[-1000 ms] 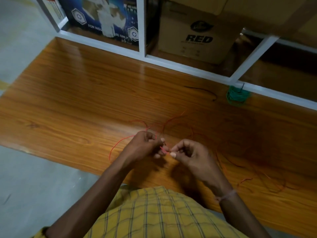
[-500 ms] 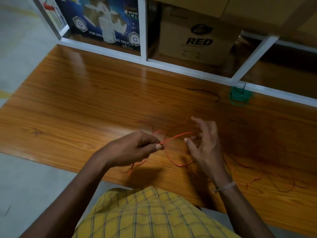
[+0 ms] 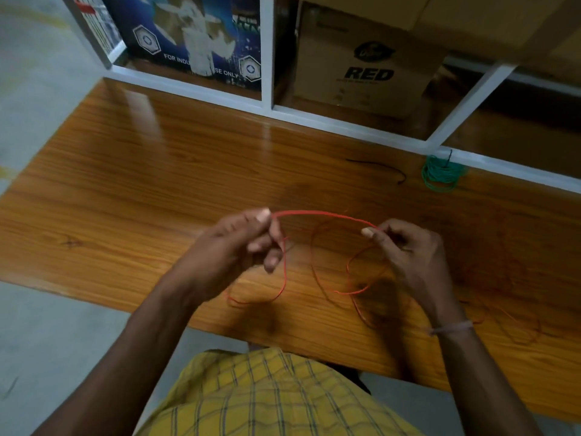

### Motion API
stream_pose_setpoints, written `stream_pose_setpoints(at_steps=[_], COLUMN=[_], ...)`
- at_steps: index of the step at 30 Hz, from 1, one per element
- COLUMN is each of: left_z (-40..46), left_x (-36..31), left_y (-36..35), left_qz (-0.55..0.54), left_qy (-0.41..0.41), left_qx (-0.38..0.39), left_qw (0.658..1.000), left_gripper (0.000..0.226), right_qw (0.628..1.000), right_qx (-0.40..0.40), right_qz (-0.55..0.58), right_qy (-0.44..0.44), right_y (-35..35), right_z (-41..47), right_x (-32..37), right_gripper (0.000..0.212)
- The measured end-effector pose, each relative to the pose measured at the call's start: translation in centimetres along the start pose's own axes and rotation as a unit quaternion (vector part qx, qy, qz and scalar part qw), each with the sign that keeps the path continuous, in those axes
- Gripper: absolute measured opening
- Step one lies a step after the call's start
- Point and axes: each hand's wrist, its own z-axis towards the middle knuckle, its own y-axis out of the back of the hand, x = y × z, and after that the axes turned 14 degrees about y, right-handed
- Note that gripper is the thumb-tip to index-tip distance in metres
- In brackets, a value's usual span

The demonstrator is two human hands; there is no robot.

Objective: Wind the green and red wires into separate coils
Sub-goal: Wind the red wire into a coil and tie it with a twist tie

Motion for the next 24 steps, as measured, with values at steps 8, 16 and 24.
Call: stream_pose_setpoints(at_steps=[8,16,24], left_z=[1.0,1.2,1.6], left_x=[-3.0,-4.3,-0.7], left_y=[0.7,0.4,-1.8], left_qz=[-0.419,-0.317,0.169], left_qy=[-0.082,-0.193,-0.068], left_qx=[0.173,0.047,-0.005], left_qw=[0.888,0.927,0.983], left_gripper=[0.032,0.031,0.022], right_qw=[0.928,0.859,0.937], right_qx=[0.102,0.205,0.332], right_qz=[0.346,0.437,-0.029], right_qy=[-0.092,-0.171,0.102], right_y=[-1.7,-0.1,-0.7], right_z=[-0.8,-5.2,-5.4], right_x=[1.5,2.7,8.8], right_gripper=[0.022,0.025,0.024])
